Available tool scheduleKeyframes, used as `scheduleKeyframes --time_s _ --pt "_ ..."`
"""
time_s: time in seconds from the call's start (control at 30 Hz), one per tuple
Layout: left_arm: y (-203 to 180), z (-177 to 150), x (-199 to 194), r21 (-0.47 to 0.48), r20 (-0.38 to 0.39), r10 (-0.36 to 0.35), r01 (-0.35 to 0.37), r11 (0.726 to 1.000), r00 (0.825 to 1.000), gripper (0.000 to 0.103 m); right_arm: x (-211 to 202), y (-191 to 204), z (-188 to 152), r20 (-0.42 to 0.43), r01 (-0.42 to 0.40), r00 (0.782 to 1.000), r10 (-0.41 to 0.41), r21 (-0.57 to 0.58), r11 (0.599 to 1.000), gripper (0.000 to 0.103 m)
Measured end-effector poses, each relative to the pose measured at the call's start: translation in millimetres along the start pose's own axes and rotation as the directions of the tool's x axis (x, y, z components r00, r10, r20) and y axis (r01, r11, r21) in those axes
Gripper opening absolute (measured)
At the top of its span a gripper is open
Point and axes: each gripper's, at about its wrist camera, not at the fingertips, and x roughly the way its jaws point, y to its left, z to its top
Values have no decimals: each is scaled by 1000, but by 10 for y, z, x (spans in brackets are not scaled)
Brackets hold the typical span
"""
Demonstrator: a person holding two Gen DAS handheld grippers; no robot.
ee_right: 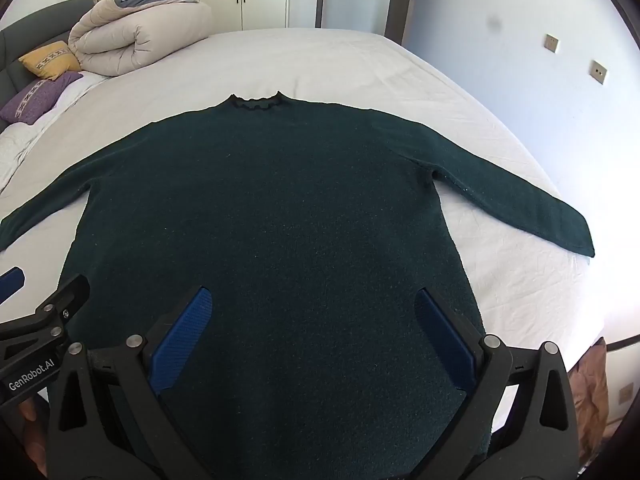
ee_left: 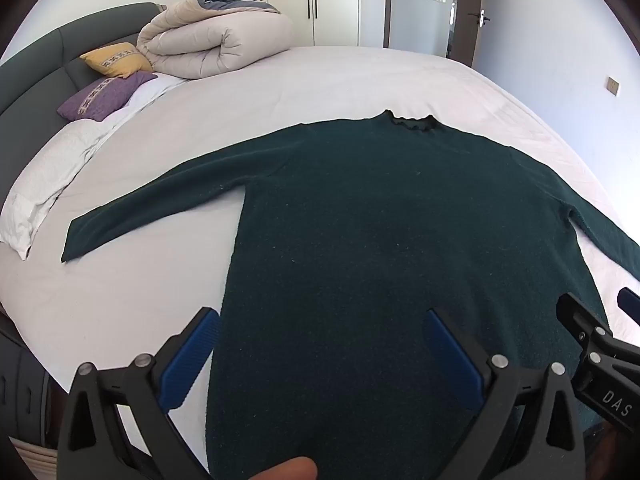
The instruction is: Fold small clothes
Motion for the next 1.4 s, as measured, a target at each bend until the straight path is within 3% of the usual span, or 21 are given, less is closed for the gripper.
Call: scheduleKeyframes --time_s 0.93,1.27,1.4 --pt "15 1 26 -15 -7 -13 13 1000 1000 103 23 -48 0 -6 -6 1000 6 5 1000 103" --pt "-65 9 -9 7 38 34 -34 999 999 103 33 -86 10 -7 -9 1000 9 16 1000 103" --pt "-21 -14 35 -13 35 22 -21 1000 999 103 25 -185 39 6 -49 999 49 49 998 103"
